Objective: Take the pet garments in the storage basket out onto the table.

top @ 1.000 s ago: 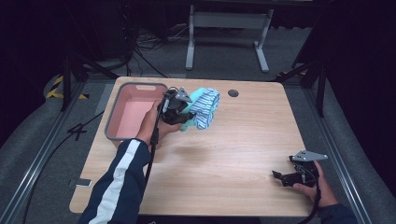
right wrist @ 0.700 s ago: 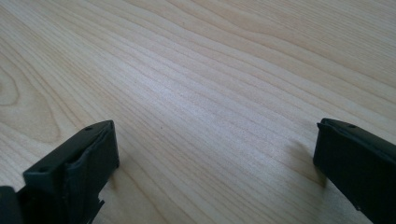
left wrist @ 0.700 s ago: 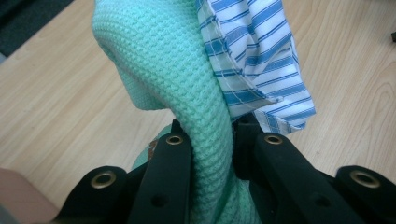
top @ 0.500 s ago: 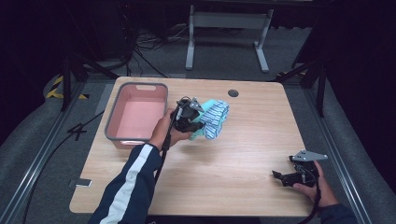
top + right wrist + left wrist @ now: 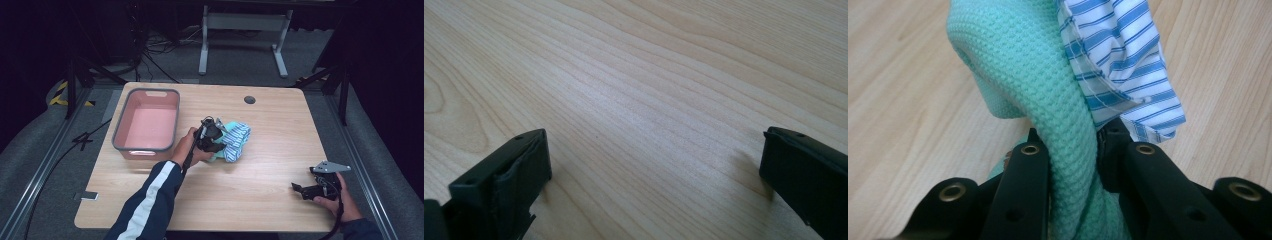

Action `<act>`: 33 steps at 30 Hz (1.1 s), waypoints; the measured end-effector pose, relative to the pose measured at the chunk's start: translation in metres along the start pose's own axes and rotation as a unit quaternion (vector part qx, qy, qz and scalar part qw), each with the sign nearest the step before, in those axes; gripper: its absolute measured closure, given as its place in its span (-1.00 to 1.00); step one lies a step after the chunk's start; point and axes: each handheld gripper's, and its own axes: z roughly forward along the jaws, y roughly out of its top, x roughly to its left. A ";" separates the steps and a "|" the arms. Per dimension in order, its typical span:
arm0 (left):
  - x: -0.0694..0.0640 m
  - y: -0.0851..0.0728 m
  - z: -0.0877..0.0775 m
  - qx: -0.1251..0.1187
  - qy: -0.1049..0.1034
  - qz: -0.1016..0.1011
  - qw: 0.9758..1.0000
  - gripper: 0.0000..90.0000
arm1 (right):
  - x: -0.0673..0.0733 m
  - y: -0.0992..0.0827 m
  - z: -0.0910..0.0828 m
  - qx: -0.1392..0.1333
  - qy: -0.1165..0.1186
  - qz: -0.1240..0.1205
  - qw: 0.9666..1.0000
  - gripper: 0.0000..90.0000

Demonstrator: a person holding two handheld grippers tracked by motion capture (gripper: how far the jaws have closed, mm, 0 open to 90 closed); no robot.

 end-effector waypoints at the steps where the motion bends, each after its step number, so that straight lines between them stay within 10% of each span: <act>1: -0.001 -0.001 0.003 0.002 0.001 -0.002 1.000 0.73 | 0.000 0.000 0.000 -0.001 0.000 0.002 1.000 -0.99; 9: -0.004 -0.004 0.014 0.014 0.005 -0.008 1.000 0.28 | 0.000 0.000 0.000 0.000 0.000 0.000 1.000 -0.99; 20: -0.012 -0.003 -0.012 -0.022 0.019 -0.003 1.000 -0.31 | 0.000 0.000 0.000 0.000 0.000 0.000 1.000 -0.99; 33: -0.020 -0.012 -0.040 -0.037 0.029 0.034 0.998 -0.49 | 0.000 0.000 0.000 0.000 0.000 0.001 1.000 -0.99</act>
